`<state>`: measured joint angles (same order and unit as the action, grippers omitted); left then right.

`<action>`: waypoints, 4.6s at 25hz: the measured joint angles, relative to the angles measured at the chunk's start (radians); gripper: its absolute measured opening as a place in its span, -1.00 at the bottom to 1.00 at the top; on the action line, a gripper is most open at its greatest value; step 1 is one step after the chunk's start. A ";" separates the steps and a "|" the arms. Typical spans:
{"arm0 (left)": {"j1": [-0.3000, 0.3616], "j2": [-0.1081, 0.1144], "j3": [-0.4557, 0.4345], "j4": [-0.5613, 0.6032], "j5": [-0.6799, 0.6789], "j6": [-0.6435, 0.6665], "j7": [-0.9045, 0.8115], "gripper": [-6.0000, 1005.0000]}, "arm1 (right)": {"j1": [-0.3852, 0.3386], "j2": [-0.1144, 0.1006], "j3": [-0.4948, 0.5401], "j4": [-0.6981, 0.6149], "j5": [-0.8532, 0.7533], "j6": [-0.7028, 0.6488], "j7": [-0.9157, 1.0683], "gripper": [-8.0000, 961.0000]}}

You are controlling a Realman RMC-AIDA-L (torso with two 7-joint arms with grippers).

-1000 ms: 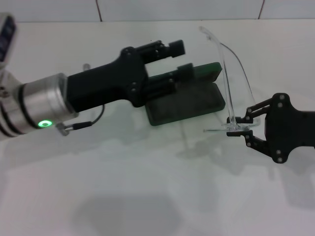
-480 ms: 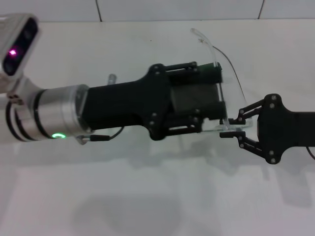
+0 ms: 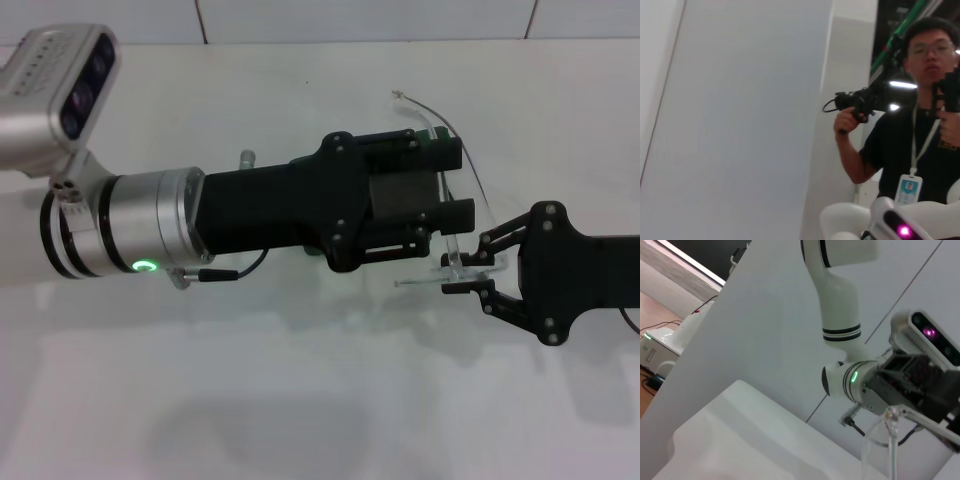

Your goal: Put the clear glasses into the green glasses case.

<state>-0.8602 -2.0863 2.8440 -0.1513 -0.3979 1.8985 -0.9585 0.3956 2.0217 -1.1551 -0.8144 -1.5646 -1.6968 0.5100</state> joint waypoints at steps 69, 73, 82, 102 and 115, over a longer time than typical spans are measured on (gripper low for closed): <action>0.029 -0.001 -0.004 -0.017 -0.013 -0.150 0.176 0.18 | 0.214 0.005 -0.025 0.362 0.206 -0.289 0.124 -0.70; 0.036 -0.001 -0.009 0.004 -0.043 -0.148 0.209 0.18 | 0.216 0.007 -0.068 0.373 0.206 -0.282 0.124 -0.70; 0.064 -0.001 -0.011 0.031 -0.111 -0.113 0.263 0.18 | 0.202 -0.002 -0.099 0.374 0.189 -0.187 0.195 -0.70; 0.096 0.000 -0.012 0.027 -0.155 -0.070 0.290 0.18 | 0.213 -0.056 -0.099 0.347 0.171 -0.201 0.374 -0.70; 0.092 -0.003 -0.005 0.054 -0.153 -0.074 0.346 0.18 | 0.240 -0.034 -0.101 0.270 0.090 -0.228 0.582 -0.69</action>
<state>-0.7687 -2.0894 2.8389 -0.0969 -0.5512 1.8246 -0.6121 0.6356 1.9877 -1.2565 -0.5440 -1.4742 -1.9252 1.0920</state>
